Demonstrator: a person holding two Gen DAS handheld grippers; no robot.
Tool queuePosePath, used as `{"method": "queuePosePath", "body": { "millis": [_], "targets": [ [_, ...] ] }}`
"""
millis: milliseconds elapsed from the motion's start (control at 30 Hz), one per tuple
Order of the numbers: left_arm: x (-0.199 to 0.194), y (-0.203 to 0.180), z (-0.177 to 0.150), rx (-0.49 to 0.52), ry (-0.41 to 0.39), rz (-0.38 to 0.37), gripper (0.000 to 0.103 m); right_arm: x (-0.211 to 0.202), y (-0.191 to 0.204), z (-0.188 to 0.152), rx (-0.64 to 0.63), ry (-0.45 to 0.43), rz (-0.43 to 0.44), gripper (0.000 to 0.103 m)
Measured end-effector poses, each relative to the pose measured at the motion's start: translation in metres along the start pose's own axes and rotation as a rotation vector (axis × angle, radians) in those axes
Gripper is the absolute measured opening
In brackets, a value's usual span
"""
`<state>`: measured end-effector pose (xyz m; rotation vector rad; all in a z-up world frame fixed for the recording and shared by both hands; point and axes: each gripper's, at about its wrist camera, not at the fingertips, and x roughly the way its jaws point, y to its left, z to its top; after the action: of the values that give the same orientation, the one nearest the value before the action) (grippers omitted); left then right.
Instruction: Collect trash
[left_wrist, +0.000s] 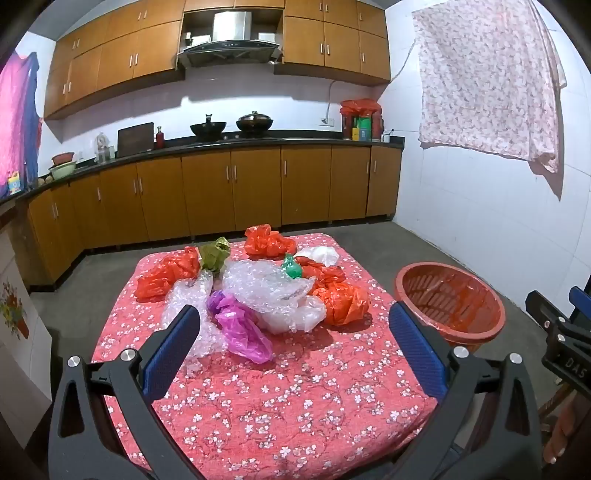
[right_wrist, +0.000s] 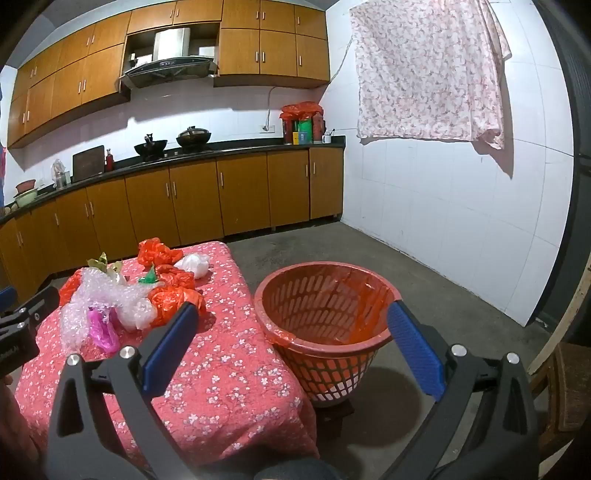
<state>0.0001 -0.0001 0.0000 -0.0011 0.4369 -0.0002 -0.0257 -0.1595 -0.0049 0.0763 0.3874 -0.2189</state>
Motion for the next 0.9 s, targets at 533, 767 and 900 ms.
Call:
{"method": "queuePosePath", "body": {
  "millis": [533, 767, 900],
  "targets": [
    [-0.0002, -0.0007, -0.0002, 0.007, -0.001, 0.003, 0.101, 0.0009, -0.0005, -0.001, 0.005, 0.005, 0.002, 0.099],
    [-0.0001, -0.0006, -0.0002, 0.007, -0.001, 0.003, 0.101, 0.0009, 0.0, -0.0017, 0.007, 0.005, 0.003, 0.099],
    [0.0, -0.0007, -0.0001, 0.007, 0.001, 0.004, 0.101, 0.001, 0.0001, -0.002, 0.007, 0.005, 0.003, 0.099]
  ]
}}
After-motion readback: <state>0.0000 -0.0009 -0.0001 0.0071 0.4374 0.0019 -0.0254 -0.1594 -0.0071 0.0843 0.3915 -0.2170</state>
